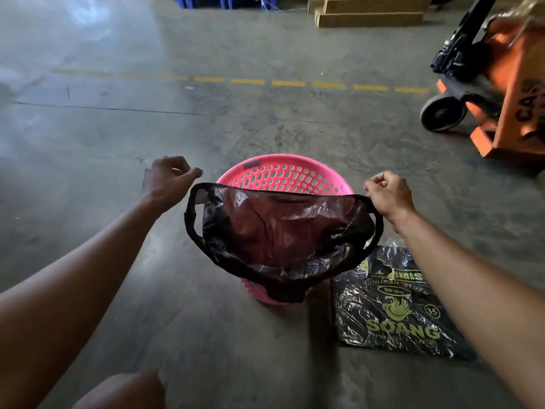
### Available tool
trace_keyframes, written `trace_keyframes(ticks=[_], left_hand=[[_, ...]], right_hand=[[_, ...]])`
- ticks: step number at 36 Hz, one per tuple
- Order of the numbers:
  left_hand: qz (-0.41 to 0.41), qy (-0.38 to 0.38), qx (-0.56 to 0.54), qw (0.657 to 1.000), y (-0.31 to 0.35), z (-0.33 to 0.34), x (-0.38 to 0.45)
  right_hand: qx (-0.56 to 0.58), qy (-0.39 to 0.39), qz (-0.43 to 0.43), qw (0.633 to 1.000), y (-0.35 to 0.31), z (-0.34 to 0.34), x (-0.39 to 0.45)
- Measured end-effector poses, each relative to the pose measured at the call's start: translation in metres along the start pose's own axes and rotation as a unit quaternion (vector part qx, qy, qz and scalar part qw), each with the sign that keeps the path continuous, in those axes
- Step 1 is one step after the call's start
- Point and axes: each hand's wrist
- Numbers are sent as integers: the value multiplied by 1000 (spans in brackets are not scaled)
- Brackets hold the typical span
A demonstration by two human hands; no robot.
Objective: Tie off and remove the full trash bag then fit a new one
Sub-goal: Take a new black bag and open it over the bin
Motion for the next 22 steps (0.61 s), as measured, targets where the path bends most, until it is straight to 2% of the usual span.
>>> trace_keyframes(ticks=[2, 5, 7, 11, 14, 17, 22], left_hand=[[72, -59, -35, 995, 6, 5, -4], [133, -195, 4, 972, 5, 12, -2], [139, -255, 38, 956, 7, 18, 1], [138, -294, 66, 943, 15, 26, 6], [155, -293, 73, 941, 11, 31, 9], [142, -238, 44, 960, 5, 34, 12], [160, -160, 27, 974, 0, 40, 9]], right_hand=[[-3, -31, -93, 995, -7, 0, 3], [-33, -164, -197, 966, -20, 3, 9], [-82, -244, -192, 947, -27, 7, 7], [-156, -317, -156, 923, -29, 11, 4], [-163, -283, -163, 931, -30, 14, 3], [-140, -212, -176, 951, -27, 17, 5], [-131, -147, -208, 958, -23, 24, -3]])
Point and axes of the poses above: each hand's wrist, its own x-axis towards the middle knuckle, its own z-axis out of the palm, y = z × x, and after that the axes turned 6 degrees about -y, right-handed
